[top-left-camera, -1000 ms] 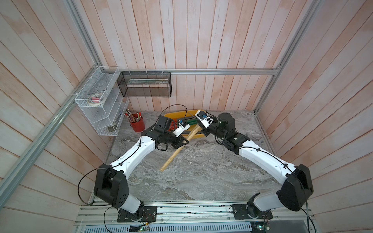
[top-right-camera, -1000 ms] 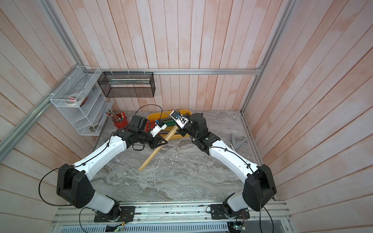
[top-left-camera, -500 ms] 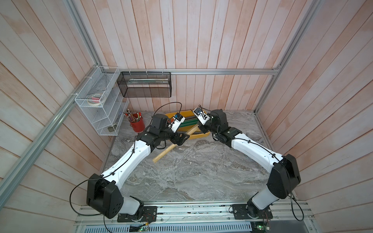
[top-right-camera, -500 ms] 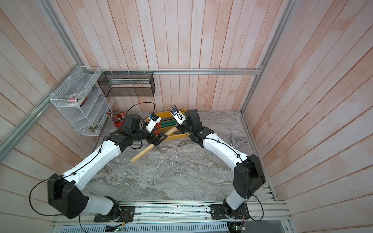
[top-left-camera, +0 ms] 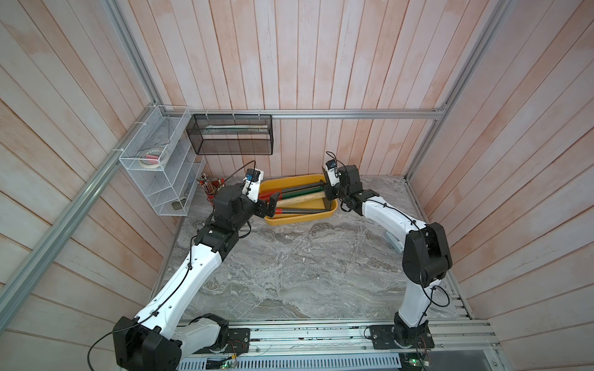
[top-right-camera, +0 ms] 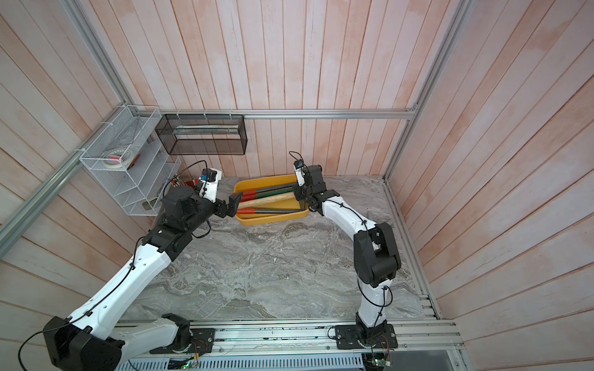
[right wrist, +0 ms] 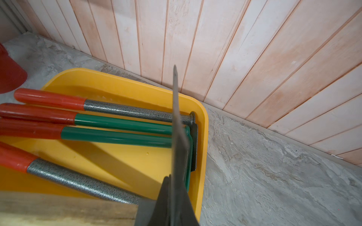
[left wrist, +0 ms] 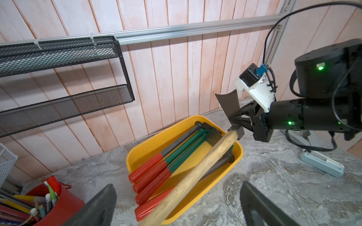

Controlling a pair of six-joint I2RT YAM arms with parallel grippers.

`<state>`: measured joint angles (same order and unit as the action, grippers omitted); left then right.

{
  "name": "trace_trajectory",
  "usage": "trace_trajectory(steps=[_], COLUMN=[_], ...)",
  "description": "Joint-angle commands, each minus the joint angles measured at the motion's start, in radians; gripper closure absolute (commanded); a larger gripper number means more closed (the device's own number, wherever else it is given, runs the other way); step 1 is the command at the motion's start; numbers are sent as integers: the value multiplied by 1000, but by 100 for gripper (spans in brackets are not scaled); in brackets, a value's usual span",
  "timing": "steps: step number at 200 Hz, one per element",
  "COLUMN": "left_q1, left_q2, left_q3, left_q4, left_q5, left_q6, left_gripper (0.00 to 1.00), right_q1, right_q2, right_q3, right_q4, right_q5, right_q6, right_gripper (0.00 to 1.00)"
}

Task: Put the small hoe into the storage box
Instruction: Place the hoe in the storage box.

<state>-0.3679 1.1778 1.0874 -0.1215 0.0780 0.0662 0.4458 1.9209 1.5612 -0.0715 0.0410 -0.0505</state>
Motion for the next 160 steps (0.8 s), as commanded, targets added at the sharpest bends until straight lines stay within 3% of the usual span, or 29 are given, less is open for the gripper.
trace_trajectory(steps=[1,74,160], left_q1=[7,23,29], left_q2=[-9,1,38], left_q3=[-23,-18,-5], left_q4=[24,8,7], left_q5=[-20,-20,-12], left_q6=[-19,-17,-15], left_gripper=[0,0,0], right_q1=[-4,-42,-48], right_q2=[51,220,263], right_q3=[81,219,165], right_q4=[94,105,158], right_q5=[-51,-58,-45], right_q6=[75,67,65], right_gripper=[100,100,100])
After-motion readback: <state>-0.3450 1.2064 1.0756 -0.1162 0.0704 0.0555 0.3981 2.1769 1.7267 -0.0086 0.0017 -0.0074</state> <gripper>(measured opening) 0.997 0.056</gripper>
